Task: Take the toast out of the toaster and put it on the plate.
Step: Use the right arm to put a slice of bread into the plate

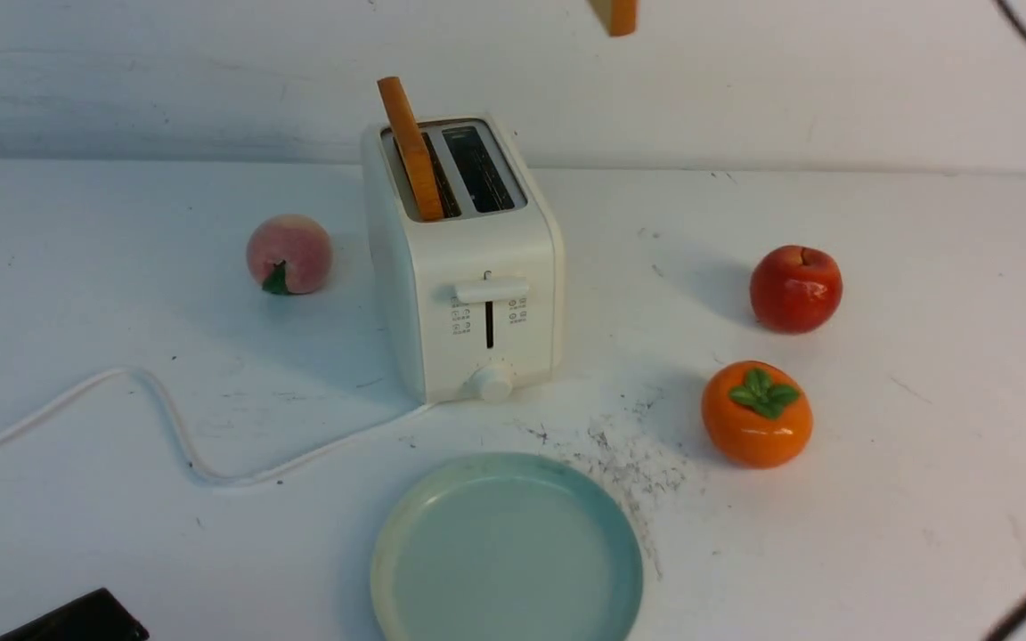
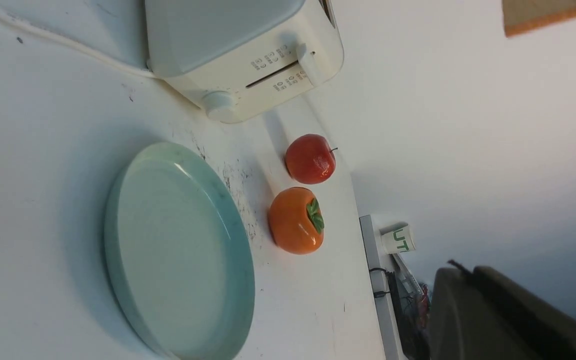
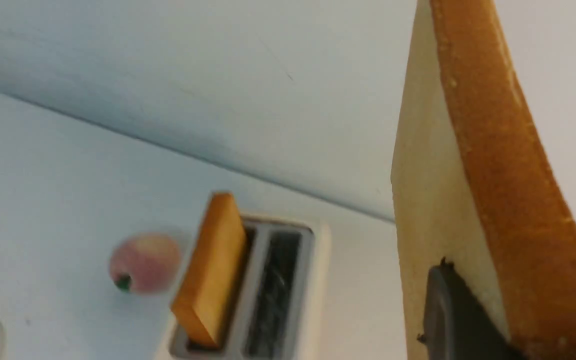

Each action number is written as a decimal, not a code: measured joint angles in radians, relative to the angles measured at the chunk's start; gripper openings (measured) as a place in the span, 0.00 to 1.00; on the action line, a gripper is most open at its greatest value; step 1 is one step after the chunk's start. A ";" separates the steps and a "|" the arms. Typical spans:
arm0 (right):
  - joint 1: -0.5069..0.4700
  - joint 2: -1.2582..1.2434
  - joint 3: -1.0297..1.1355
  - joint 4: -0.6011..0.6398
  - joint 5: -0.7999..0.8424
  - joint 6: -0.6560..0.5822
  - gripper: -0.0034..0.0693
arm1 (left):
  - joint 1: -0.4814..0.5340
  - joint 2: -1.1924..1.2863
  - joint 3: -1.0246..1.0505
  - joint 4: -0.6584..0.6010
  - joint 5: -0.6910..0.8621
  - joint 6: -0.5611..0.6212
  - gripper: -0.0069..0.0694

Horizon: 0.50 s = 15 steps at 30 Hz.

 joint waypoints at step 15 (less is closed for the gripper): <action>-0.010 -0.226 0.414 0.355 0.409 -0.163 0.19 | 0.000 0.000 0.000 0.179 0.003 0.002 0.10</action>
